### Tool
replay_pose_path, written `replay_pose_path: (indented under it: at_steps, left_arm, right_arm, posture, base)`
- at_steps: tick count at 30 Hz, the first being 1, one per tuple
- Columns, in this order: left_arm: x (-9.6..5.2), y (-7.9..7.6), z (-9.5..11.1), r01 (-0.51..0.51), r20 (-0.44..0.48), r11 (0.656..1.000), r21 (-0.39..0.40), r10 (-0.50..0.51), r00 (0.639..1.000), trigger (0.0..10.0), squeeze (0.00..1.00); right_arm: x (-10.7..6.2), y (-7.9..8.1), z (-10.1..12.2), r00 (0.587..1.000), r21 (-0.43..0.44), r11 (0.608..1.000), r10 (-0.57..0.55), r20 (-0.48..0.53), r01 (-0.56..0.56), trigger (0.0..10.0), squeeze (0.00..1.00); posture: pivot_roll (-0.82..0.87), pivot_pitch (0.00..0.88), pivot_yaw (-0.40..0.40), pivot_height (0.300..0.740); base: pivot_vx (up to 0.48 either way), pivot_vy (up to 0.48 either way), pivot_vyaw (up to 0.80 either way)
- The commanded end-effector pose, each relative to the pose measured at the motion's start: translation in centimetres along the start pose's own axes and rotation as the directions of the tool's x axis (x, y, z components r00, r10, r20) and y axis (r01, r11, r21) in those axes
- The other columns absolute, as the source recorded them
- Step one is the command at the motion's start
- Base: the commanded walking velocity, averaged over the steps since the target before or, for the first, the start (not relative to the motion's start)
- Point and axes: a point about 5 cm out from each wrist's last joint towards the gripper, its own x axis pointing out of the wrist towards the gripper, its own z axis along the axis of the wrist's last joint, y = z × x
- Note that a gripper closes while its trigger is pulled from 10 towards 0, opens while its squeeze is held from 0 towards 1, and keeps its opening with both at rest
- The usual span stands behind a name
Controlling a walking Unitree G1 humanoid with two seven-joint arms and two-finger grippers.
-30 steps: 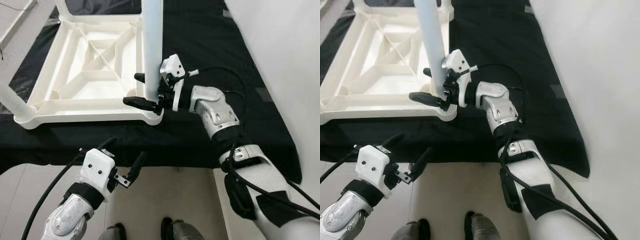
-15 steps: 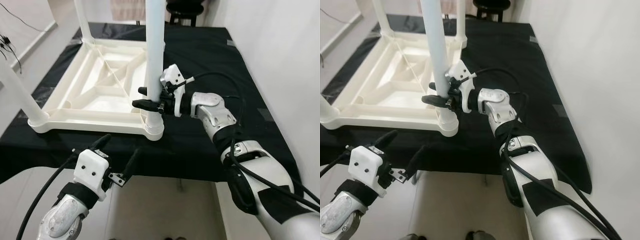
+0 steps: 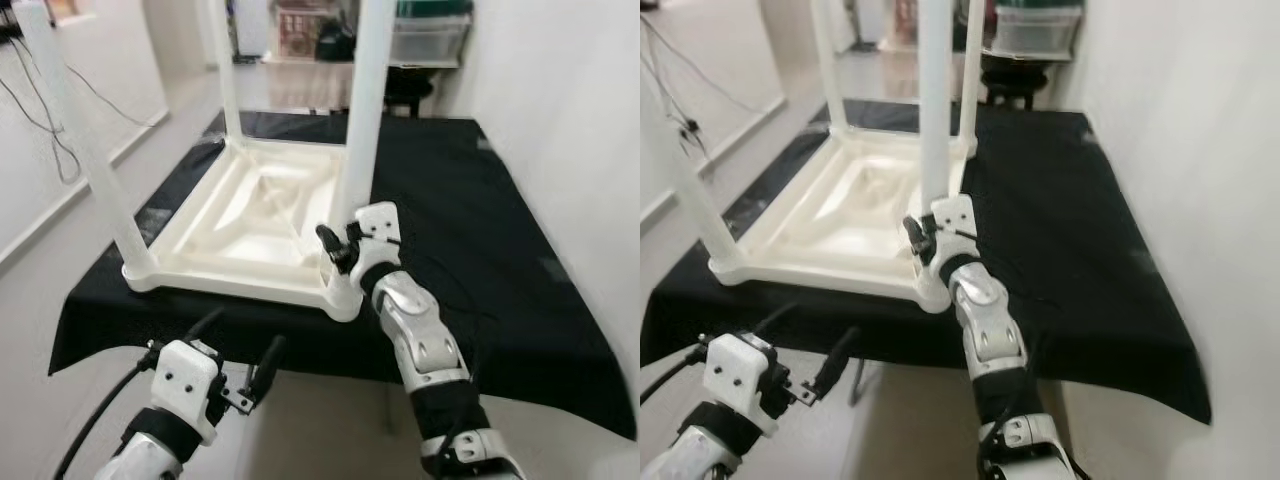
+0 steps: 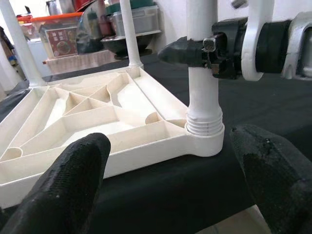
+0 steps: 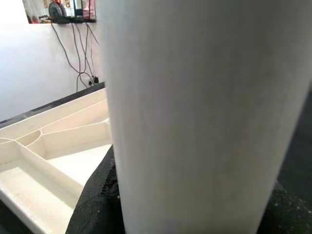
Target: Building children table
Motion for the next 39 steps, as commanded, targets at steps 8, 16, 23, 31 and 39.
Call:
replay_pose_path:
  at_steps: [8, 16, 23, 31, 39]
  left_arm:
    - [1.3, 0.1, -1.2, 0.008, -0.025, 0.995, -0.098, -0.01, 1.0, 10.0, 0.0]
    - [1.7, 0.0, -1.6, 0.011, -0.023, 0.997, -0.077, -0.013, 1.0, 10.0, 0.0]
    - [1.9, -0.1, -1.8, 0.007, -0.024, 0.998, -0.069, -0.009, 1.0, 10.0, 0.0]
    - [2.0, -0.2, -2.0, 0.017, -0.027, 0.997, -0.077, -0.019, 0.999, 10.0, 0.0]
    - [2.0, -0.4, -2.1, 0.031, -0.029, 0.996, -0.084, -0.033, 0.999, 10.0, 0.0]
  right_arm:
    - [2.1, 0.2, -1.1, 0.978, 0.105, 0.973, 0.209, -0.018, -0.206, 10.0, 1.0]
    - [2.4, -0.3, 2.2, 0.824, 0.044, 0.823, 0.563, 0.057, -0.566, 10.0, 0.0]
    - [2.7, -0.7, 3.6, 0.671, -0.005, 0.672, 0.741, 0.015, -0.741, 10.0, 0.0]
    - [2.9, -0.4, 3.4, 0.613, 0.02, 0.614, 0.79, -0.015, -0.789, 0.0, 0.0]
    - [2.7, -1.0, 2.8, 0.621, -0.012, 0.622, 0.781, -0.057, -0.783, 0.0, 0.0]
  posture:
    - [0.06, 0.076, -0.039, 0.74]
    - [0.08, 0.057, -0.041, 0.74]
    - [0.09, 0.048, -0.052, 0.74]
    - [0.1, 0.047, -0.05, 0.74]
    - [0.08, 0.056, -0.047, 0.74]
  base:
    - [0.0, 0.0, 0.0]
    - [0.0, 0.0, 0.0]
    - [0.0, 0.0, 0.0]
    - [0.0, 0.0, 0.0]
    - [0.0, 0.0, 0.0]
